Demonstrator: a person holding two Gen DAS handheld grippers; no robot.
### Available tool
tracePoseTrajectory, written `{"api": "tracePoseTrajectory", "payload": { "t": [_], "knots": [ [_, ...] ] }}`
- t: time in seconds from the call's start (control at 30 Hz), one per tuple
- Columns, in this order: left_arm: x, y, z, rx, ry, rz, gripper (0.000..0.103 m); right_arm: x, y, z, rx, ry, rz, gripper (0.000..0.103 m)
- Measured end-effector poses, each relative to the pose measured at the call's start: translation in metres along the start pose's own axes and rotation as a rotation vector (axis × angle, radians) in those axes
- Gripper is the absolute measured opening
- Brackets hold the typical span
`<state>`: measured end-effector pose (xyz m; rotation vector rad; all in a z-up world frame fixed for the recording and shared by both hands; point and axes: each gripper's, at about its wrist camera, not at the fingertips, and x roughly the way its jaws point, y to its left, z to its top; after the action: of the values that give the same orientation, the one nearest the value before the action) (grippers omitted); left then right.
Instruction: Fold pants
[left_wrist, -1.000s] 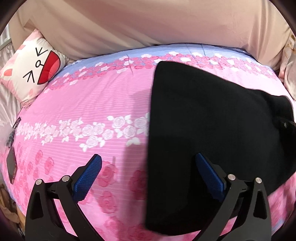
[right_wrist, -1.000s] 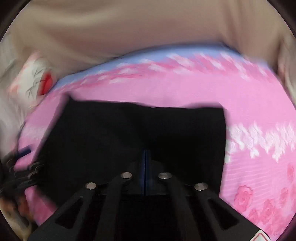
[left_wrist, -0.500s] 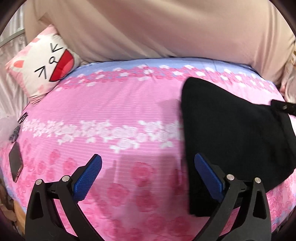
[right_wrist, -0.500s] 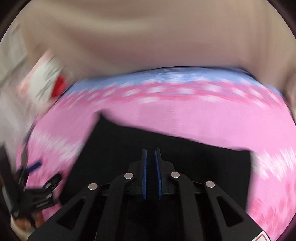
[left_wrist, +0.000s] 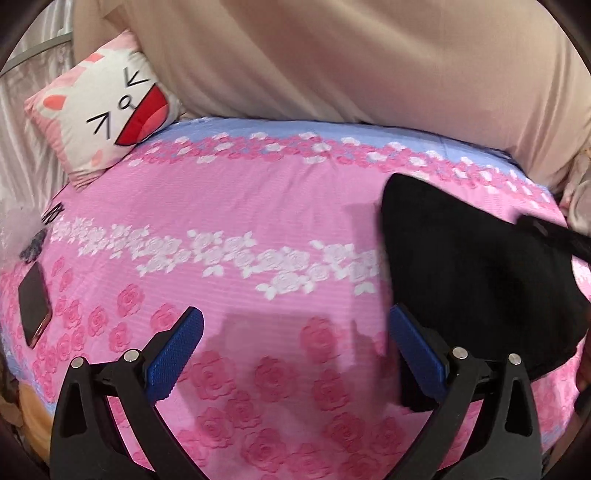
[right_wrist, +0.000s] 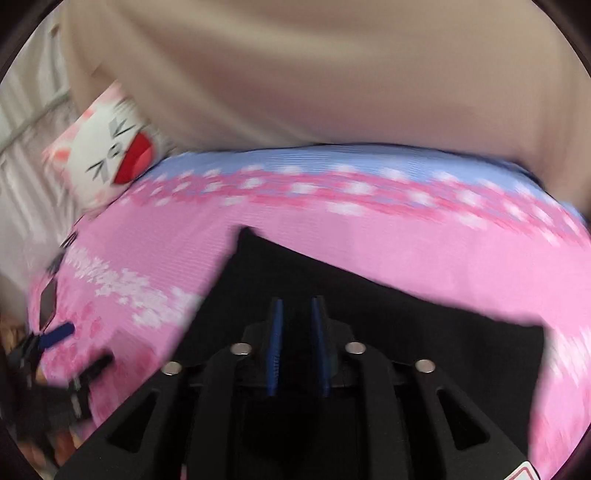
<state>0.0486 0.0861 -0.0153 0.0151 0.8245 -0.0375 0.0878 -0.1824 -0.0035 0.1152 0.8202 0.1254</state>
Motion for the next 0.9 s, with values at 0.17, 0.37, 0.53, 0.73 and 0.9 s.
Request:
{"api": "tracePoseTrajectory", "payload": {
  "t": [0.17,0.37,0.53,0.73,0.9],
  "knots": [
    [0.003,-0.055,0.004,0.115,-0.01,-0.052,0.098,-0.016,-0.124,-0.041,0.312,0.048,-0.223,0.012],
    [-0.003,-0.115,-0.004,0.247,-0.03,-0.049,0.098,-0.041,-0.089,-0.053,0.138,-0.001,-0.146,0.019],
    [0.001,-0.134,-0.008,0.29,-0.016,0.01,0.098,-0.042,-0.114,-0.076,0.249,0.006,-0.112,0.031],
    [0.009,-0.138,-0.01,0.283,0.023,0.035,0.098,-0.062,-0.083,-0.083,0.082,0.001,-0.153,0.031],
    [0.015,-0.139,-0.012,0.276,0.048,0.049,0.098,-0.044,-0.094,-0.118,0.095,0.054,-0.153,0.034]
  ]
}}
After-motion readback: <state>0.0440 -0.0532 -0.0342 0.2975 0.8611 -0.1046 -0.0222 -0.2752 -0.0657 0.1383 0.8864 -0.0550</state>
